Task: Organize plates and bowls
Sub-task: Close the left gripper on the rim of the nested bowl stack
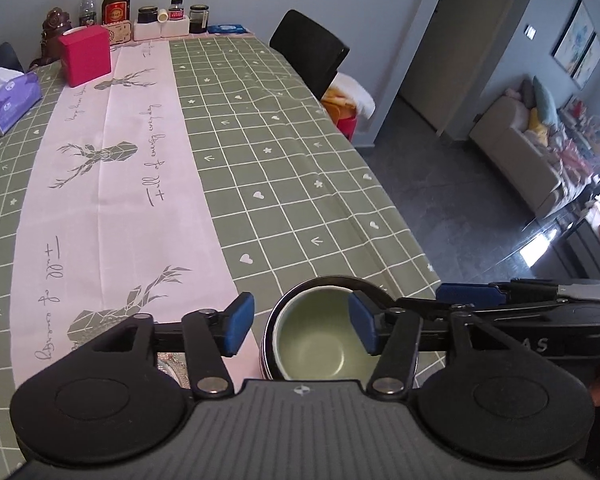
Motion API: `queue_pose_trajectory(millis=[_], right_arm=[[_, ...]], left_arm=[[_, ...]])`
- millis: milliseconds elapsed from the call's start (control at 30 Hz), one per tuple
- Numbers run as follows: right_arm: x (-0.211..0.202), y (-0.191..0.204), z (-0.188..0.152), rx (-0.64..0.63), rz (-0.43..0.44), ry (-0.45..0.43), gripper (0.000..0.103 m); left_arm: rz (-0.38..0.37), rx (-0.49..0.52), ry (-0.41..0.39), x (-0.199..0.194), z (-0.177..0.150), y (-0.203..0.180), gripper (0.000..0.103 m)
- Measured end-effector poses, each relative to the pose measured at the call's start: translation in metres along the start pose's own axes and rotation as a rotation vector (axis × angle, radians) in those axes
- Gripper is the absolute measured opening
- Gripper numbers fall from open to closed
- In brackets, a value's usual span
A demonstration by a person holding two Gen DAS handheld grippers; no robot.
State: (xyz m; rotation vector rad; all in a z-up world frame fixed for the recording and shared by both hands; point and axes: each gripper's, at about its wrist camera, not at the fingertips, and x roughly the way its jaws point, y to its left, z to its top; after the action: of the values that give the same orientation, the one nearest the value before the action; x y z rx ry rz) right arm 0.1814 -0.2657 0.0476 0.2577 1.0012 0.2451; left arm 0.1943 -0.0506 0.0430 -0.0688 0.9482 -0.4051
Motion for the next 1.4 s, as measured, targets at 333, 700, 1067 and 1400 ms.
queue_pose_trajectory(millis=[333,700,1067,1400], right_arm=[[0.037,-0.045,-0.030,0.244,0.057,0.087,0.070],[0.070,-0.063,-0.047,0.402,0.139,0.160,0.070],[0.080,-0.058,-0.043,0.392,0.121,0.195,0.063],[0.085,-0.048,-0.037,0.343,0.078,0.219,0.055]], left_arm=[[-0.129,-0.306,0.068,0.039,-0.035,0.056,0.073],[-0.170,-0.423,0.133,0.079,-0.057,0.071,0.073],[-0.119,-0.379,0.167,0.092,-0.058,0.062,0.066],[-0.127,-0.337,0.180,0.093,-0.054,0.051,0.052]])
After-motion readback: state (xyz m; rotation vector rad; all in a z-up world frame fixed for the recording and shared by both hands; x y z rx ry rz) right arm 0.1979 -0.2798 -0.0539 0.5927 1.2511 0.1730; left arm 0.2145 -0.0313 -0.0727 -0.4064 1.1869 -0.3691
